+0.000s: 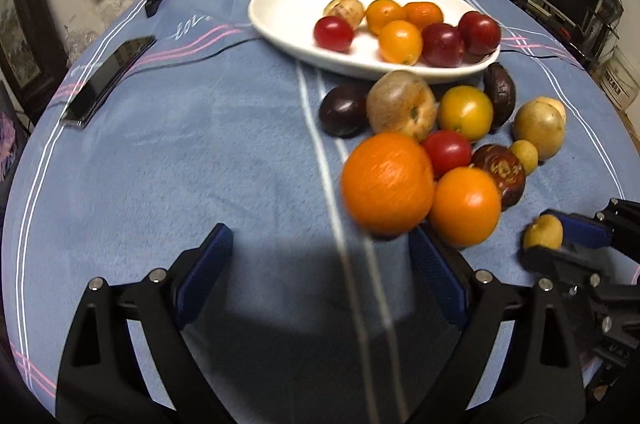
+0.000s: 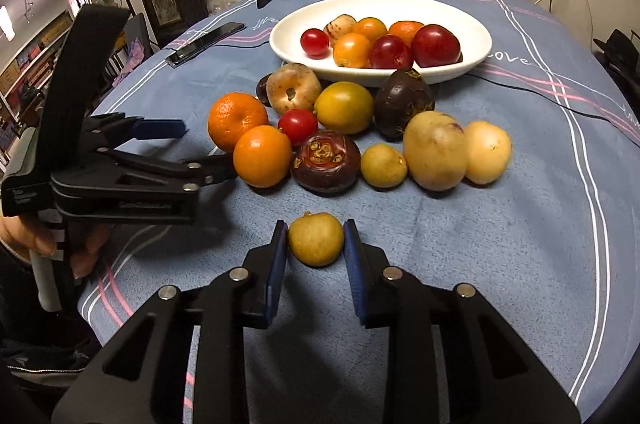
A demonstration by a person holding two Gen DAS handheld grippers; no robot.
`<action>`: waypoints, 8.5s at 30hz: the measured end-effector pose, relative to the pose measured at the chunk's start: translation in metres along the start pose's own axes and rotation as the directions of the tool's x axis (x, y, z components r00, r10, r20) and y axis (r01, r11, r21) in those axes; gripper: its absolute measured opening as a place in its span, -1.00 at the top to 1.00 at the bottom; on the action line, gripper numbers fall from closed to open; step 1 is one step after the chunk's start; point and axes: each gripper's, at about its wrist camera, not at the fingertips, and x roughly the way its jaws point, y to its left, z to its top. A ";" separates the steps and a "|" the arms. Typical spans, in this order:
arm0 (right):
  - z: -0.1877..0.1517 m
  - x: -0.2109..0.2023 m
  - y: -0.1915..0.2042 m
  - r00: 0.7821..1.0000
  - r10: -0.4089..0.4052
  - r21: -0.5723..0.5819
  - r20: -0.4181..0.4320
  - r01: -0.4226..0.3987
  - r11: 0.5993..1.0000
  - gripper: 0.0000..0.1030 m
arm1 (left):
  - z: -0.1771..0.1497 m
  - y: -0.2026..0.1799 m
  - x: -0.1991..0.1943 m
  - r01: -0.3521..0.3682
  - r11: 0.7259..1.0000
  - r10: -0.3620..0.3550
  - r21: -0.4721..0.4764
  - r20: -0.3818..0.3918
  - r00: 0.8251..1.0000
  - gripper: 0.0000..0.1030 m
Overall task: Organize fruits
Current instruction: 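Grasp a large orange with the left tool while the right grasps a yellow potato, then lower the orange and yellow potato onto the plate and open both tools, then grasp an orange with the left tool while the right grasps a yellow potato, then place the orange and yellow potato on the plate and open both tools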
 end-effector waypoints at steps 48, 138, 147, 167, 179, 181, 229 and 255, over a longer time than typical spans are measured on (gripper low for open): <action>0.097 -0.069 -0.035 0.960 0.024 0.048 0.280 -0.039 0.998 0.44 | 0.083 0.001 -0.060 0.125 0.992 -0.123 0.000 0.172 0.977 0.15; -0.006 -0.049 -0.075 0.987 -0.049 0.241 0.153 0.011 0.971 -0.23 | 0.005 -0.048 0.000 0.112 0.992 -0.112 0.053 0.001 0.994 -0.42; -0.006 -0.046 -0.072 0.989 -0.032 0.228 0.143 -0.002 0.974 -0.23 | 0.018 -0.061 0.003 0.130 0.988 -0.131 0.089 0.012 0.991 0.20; 0.008 -0.016 -0.035 0.986 -0.162 -0.004 0.030 0.162 0.987 -0.17 | -0.005 -0.036 -0.015 0.163 0.985 -0.163 0.053 0.007 0.987 0.27; 0.023 0.012 -0.027 0.986 -0.161 -0.070 -0.038 0.158 0.985 0.50 | -0.008 -0.032 -0.013 0.171 0.985 -0.171 0.037 0.003 0.985 0.27; 0.022 0.010 -0.027 0.987 -0.157 -0.067 -0.034 0.155 0.986 0.51 | -0.007 -0.032 -0.013 0.170 0.985 -0.170 0.037 0.003 0.985 0.27; 0.170 0.037 -0.084 0.983 -0.130 0.069 0.131 0.122 0.990 0.51 | 0.164 -0.014 0.032 0.047 0.998 -0.043 -0.033 0.105 0.994 0.27; 0.113 0.002 -0.092 0.985 -0.118 0.179 0.126 0.094 0.979 -0.18 | 0.109 -0.012 -0.006 0.053 0.998 -0.045 -0.046 0.159 0.986 -0.73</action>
